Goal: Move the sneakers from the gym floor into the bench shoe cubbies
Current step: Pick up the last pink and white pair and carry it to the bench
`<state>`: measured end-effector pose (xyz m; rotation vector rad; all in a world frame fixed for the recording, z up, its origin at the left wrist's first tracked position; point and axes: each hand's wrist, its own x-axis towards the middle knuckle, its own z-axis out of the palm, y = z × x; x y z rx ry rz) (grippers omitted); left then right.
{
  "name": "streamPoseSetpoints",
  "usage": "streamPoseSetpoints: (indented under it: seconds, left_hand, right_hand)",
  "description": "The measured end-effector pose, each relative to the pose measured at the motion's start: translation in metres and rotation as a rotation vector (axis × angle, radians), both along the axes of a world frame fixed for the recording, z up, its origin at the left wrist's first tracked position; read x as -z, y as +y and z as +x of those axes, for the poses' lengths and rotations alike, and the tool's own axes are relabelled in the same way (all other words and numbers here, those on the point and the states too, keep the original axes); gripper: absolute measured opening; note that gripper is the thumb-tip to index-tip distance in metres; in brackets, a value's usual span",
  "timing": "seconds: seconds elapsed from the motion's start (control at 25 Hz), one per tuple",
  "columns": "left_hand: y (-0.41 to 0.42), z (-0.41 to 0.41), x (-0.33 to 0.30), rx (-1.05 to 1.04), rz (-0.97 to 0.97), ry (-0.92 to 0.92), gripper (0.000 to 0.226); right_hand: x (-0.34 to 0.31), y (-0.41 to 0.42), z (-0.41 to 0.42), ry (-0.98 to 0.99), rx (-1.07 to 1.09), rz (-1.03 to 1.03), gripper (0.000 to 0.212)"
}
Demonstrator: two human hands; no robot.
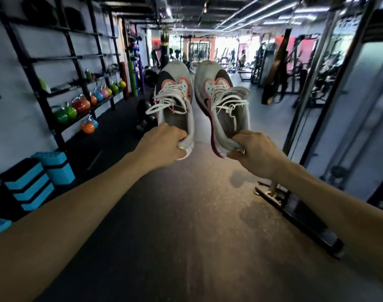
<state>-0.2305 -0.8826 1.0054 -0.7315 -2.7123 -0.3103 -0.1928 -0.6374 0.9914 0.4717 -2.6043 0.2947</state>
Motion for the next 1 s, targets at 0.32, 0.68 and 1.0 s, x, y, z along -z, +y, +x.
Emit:
streamPoseSetpoints:
  seconds: [0.32,0.68,1.0]
  left_hand:
    - [0.09,0.049,-0.072,0.28,0.057,0.203,0.038]
    - [0.255,0.214,-0.102,0.789,0.155,0.249,0.039]
    - [0.358,0.458,-0.106,1.213,0.224,0.199,0.039]
  right_hand:
    - [-0.074,0.068,0.119,0.092,0.262,0.023,0.014]
    - [-0.102,0.166,0.373,0.096,0.721,-0.001,0.017]
    - [-0.112,0.172,0.669,0.076,1.135,-0.006,0.014]
